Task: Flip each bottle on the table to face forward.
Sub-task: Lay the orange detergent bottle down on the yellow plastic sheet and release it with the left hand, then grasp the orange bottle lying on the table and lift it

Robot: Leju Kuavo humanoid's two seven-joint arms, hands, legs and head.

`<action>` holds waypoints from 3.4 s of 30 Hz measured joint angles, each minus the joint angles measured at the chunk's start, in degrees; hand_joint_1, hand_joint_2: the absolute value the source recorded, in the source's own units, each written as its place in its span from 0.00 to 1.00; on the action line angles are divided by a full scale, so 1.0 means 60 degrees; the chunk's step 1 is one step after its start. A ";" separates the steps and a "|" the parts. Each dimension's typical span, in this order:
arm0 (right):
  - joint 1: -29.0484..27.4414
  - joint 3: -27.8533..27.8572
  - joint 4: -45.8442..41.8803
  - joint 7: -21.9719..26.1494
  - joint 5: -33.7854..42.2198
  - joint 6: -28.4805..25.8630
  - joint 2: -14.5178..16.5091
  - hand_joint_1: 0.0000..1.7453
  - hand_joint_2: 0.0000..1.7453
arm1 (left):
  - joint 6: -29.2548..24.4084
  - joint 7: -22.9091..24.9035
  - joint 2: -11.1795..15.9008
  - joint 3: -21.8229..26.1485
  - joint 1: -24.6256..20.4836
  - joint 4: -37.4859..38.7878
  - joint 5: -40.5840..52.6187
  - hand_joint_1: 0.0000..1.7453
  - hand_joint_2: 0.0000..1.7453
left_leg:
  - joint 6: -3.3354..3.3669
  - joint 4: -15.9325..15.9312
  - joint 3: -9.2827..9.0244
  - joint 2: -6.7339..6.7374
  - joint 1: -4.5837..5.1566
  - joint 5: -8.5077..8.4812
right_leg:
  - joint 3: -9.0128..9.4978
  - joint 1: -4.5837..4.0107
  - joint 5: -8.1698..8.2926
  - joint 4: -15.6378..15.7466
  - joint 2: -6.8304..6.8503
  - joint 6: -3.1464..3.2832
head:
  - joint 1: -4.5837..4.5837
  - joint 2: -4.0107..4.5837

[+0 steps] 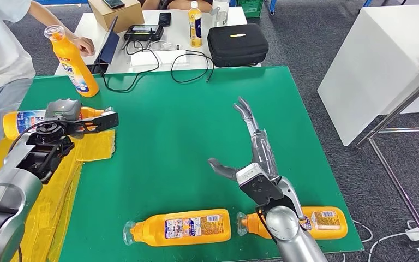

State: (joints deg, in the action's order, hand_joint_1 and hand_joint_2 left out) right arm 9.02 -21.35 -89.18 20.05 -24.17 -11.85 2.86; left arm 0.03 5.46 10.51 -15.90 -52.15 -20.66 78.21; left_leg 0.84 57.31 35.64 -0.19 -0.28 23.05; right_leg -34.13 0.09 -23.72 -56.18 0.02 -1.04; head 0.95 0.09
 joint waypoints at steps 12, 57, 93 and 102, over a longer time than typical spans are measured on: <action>0.0151 -0.0058 0.0281 -0.0017 0.0068 0.0000 0.0017 0.00 1.00 | 0.0539 -0.0444 -0.0216 0.0788 0.0796 0.0260 -0.1012 1.00 1.00 | -0.0001 -0.0001 0.0000 0.0001 0.0000 0.0001 | 0.0000 0.0000 0.0000 0.0000 -0.0001 0.0000 | -0.0002 0.0000; 0.0554 -0.0393 0.1214 -0.0208 0.0173 0.0131 0.0198 0.00 1.00 | -0.0039 -0.0567 -0.0315 0.1856 0.1373 0.0307 -0.1239 0.00 1.00 | -0.0003 0.0000 -0.0017 0.0000 -0.0001 0.0002 | 0.0009 0.0000 0.0000 0.0001 -0.0001 0.0001 | -0.0005 0.0001; -0.0221 -0.1797 0.1269 -0.0709 -0.2715 0.1204 -0.0764 0.00 1.00 | 0.0318 -0.2814 -0.0795 0.1532 0.2659 -0.5594 -0.9345 0.00 1.00 | -0.0003 -0.0001 -0.0004 0.0000 0.0000 0.0008 | 0.0001 0.0000 -0.0002 0.0004 -0.0001 0.0000 | -0.0004 0.0000; -0.0069 -0.2886 0.1508 -0.0718 -0.2920 0.1489 -0.1167 0.00 1.00 | -0.0219 -0.2862 -0.1024 0.1783 0.2992 -0.6426 -1.0437 0.00 1.00 | -0.0003 -0.0002 -0.0006 0.0000 -0.0001 0.0006 | 0.0003 0.0000 -0.0002 0.0003 -0.0001 0.0001 | -0.0004 0.0002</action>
State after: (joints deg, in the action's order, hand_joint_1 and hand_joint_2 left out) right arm 8.60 -38.67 -80.13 15.75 -41.69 -2.91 -4.14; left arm -1.28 -11.71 4.37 -5.20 -34.19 -59.22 15.60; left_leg 0.82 57.30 35.60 -0.19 -0.28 23.08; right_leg -34.11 0.09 -23.73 -56.16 0.01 -1.03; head 0.92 0.10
